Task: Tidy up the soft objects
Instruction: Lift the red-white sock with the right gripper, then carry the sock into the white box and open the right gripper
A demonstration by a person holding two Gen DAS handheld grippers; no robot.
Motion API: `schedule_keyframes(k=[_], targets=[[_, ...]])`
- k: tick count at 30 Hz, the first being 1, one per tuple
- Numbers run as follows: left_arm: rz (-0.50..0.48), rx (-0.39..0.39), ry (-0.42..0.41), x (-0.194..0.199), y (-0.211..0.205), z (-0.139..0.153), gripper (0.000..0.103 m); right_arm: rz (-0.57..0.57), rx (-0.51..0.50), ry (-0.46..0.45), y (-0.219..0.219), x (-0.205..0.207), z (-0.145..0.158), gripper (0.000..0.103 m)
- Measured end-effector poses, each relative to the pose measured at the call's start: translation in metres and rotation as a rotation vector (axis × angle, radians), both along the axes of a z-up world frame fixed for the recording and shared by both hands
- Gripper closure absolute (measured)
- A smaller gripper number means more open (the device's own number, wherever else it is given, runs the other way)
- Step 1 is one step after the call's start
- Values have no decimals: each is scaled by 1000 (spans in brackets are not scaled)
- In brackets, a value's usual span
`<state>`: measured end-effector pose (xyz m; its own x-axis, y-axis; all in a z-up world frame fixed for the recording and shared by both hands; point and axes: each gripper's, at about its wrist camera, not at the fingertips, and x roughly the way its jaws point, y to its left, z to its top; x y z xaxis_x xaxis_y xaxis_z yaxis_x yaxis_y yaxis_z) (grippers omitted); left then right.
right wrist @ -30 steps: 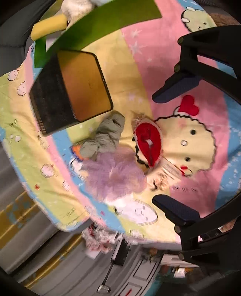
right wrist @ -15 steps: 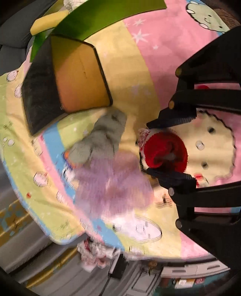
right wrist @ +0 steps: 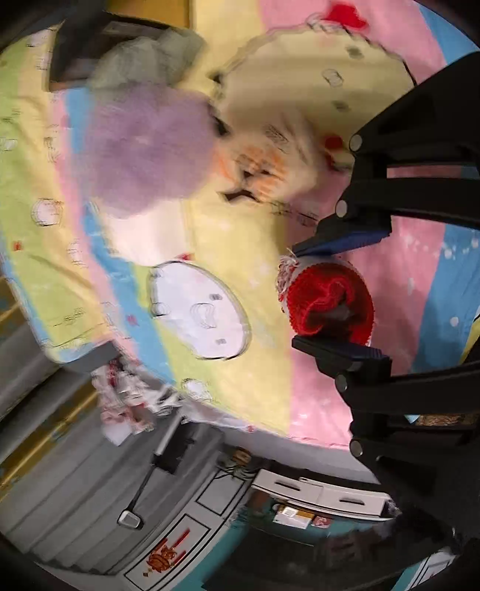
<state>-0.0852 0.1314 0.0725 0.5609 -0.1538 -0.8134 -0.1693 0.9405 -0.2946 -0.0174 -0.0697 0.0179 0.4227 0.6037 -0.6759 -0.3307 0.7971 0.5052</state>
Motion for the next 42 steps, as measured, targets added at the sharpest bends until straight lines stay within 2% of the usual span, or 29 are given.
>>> schedule_keyframes(k=[2, 5, 9, 12, 14, 16, 18, 20, 22, 24, 27, 28, 33, 42], targets=[[8, -5, 11, -1, 2, -3, 14, 7, -24, 49, 3, -1, -12, 57], [4, -10, 20, -2, 0, -6, 14, 26, -16, 72, -3, -7, -12, 50], [-15, -22, 17, 1, -4, -5, 14, 6, -46, 58, -21, -15, 6, 28], [-40, -65, 9, 4, -9, -4, 14, -54, 0, 31, -43, -14, 21, 28], [-55, -106, 10, 7, -14, -6, 14, -63, 37, 21, -51, -11, 29, 28], [-62, -136, 25, 11, -20, -9, 14, -66, 26, 20, -48, -7, 32, 35], [-77, -161, 24, 12, -28, -10, 14, -34, 16, -1, -39, -4, 34, 40], [-96, -185, 12, 12, -34, -12, 15, 6, 9, 16, -28, 0, 29, 43], [-91, -197, 8, 14, -38, -15, 23, 41, 2, 53, -22, 6, 21, 50], [-85, -207, 30, 19, -40, -21, 42, 73, -14, 91, -13, 11, 9, 54], [-96, -243, 61, 25, -43, -29, 57, 83, -48, 145, -6, 14, -10, 58], [-101, -251, 66, 26, -44, -31, 59, 88, -31, 165, -7, 14, -15, 59], [-119, -215, 46, 24, -57, -22, 60, 92, 1, 137, -19, 7, -11, 63], [-251, -168, -71, 28, -107, 27, 60, -23, 79, 11, -79, -4, 37, 63]])
